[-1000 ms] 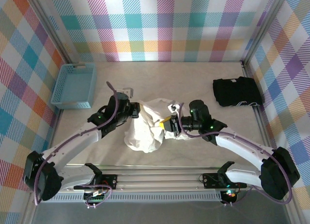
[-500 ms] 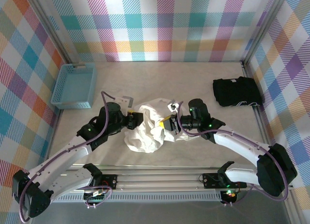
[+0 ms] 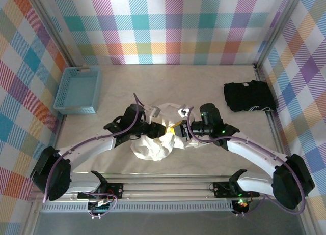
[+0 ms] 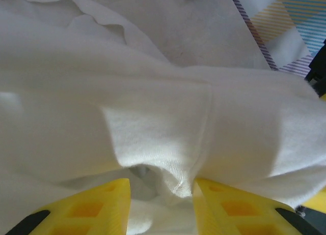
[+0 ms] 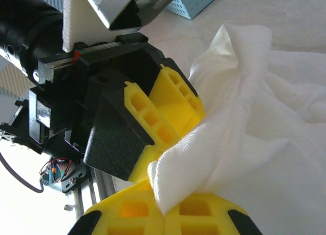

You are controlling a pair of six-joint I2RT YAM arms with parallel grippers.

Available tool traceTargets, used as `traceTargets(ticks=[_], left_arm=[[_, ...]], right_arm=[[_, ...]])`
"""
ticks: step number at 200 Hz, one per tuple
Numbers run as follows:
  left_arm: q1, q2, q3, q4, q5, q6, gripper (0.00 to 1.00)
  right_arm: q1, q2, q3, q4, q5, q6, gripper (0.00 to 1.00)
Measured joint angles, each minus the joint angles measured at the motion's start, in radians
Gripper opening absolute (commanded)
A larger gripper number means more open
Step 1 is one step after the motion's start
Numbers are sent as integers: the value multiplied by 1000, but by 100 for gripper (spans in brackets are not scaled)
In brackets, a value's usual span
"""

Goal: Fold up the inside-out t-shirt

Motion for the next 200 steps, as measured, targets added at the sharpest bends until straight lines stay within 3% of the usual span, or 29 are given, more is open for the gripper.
traceTargets(ticks=[37,70,88,118,148,195,200], left_arm=[[0,53,13,32,21,-3,37],[0,107,48,55,22,-6,8],[0,116,68,57,16,-2,0],[0,79,90,40,15,1,0],[0,-69,115,-40,41,-5,0],[5,-177,195,-132,39,-42,0],[5,-171,196,-146,25,-41,5]], right_arm=[[0,-2,0,-3,4,-10,0],[0,-2,0,-5,5,-13,0],[0,-7,0,-29,23,-28,0],[0,-36,14,-140,153,-80,0],[0,-37,53,-205,297,-103,0],[3,-16,84,-200,378,-126,0],[3,-16,84,-198,373,-129,0]])
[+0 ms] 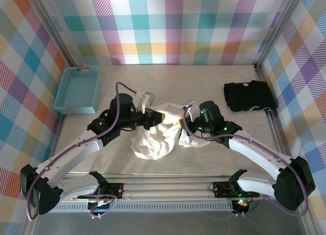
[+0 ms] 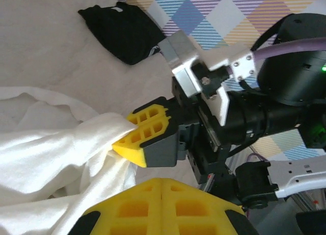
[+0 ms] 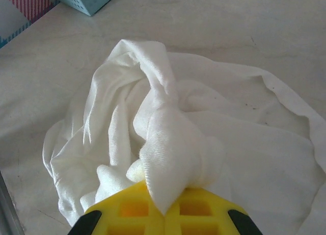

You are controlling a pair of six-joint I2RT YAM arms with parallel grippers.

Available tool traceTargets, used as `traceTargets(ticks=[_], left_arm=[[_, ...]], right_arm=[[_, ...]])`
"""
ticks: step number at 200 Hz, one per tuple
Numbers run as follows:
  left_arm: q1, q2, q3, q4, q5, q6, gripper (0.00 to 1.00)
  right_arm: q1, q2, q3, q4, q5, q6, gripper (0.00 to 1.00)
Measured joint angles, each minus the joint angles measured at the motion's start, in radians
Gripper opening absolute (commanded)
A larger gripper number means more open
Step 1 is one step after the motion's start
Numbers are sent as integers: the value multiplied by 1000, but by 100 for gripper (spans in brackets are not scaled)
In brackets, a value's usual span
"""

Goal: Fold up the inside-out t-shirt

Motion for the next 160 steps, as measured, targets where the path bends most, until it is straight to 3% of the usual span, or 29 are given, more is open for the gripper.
traceTargets(ticks=[34,60,92,134,160], left_arm=[[0,148,12,-101,-109,24,33],[-2,275,24,-154,-179,14,47],[-3,300,17,-172,-257,-41,63],[-3,335,-18,-82,-251,-120,61],[-3,401,-18,7,-213,-164,41]], right_arm=[[0,-10,0,6,-35,-22,0],[0,-34,-3,4,-40,-22,0],[0,-56,-24,11,-45,-21,0],[0,-43,-32,27,-61,-17,0],[0,-42,-34,32,-64,-13,0]])
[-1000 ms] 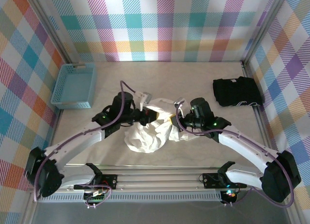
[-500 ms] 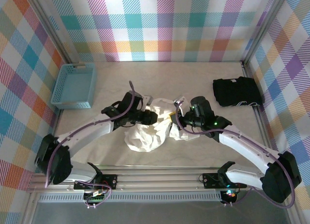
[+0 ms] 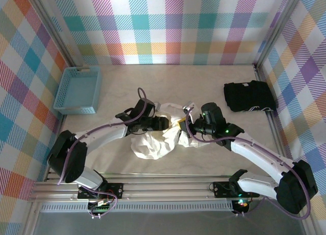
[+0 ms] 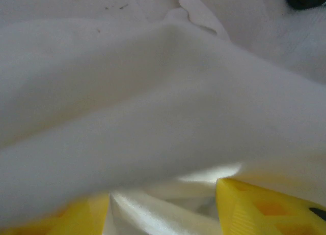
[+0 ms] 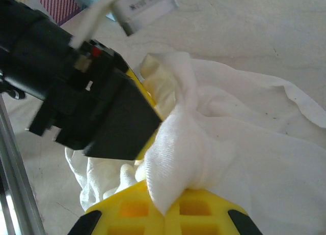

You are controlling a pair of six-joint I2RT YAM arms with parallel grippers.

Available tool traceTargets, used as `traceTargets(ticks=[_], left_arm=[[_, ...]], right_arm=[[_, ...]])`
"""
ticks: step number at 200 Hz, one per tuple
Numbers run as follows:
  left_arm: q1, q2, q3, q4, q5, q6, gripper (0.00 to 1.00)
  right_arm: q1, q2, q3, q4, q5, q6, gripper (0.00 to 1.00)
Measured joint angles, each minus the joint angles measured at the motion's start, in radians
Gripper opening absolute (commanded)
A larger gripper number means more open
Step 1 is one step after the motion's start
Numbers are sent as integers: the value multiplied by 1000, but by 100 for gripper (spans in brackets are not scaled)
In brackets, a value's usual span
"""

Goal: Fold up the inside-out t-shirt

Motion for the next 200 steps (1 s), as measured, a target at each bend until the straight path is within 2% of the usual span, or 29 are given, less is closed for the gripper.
traceTargets(ticks=[37,61,100,122,160,200], left_arm=[[0,53,-2,80,58,-29,0],[2,4,-30,135,78,-18,0],[45,-251,-187,299,152,0,0],[63,-356,-241,378,183,31,0],[66,-430,-291,428,222,118,0],[67,-482,-327,431,259,203,0]], right_arm=[[0,-14,-29,4,29,15,0],[1,-40,-31,-34,106,46,6],[0,-37,-31,-146,217,110,24],[-2,-12,-31,-180,187,98,38],[-2,-51,-31,-183,87,29,55],[-2,-71,15,-146,-17,-6,62]])
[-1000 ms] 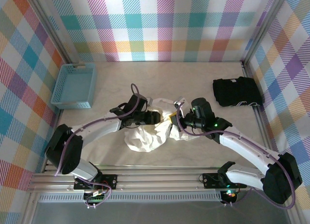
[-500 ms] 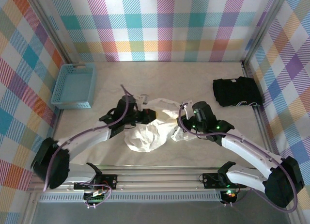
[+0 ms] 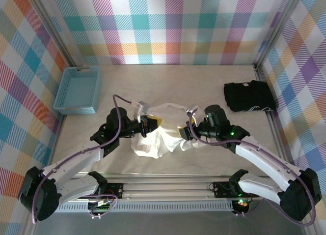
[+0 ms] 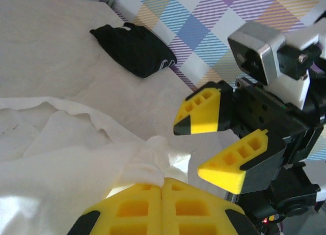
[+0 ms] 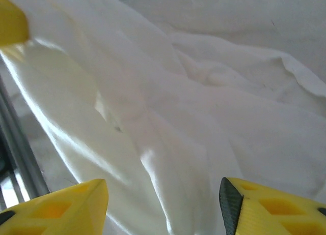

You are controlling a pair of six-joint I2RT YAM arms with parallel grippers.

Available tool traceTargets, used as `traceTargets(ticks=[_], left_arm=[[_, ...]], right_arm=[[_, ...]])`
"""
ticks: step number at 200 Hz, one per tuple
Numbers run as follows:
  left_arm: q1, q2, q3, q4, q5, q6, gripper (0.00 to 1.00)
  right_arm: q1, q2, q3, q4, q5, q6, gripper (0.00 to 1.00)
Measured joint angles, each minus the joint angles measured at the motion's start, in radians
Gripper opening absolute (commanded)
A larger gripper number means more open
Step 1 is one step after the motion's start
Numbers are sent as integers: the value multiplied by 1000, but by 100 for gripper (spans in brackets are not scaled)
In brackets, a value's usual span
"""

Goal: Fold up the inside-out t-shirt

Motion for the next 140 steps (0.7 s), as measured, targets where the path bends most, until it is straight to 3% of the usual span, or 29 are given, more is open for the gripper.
traceTargets(ticks=[49,82,90,115,140], left_arm=[[0,-30,-3,-8,19,59,0],[0,-33,-4,-13,22,74,0],[0,-37,-5,-15,22,78,0],[0,-52,-8,-29,-6,82,0],[0,-68,-12,-68,-113,84,0]], right_arm=[[0,171,109,34,-106,-7,63],[0,272,143,53,-153,-6,58],[0,297,149,60,-164,-7,51],[0,348,160,66,-193,0,16],[-16,338,163,74,-256,31,2]])
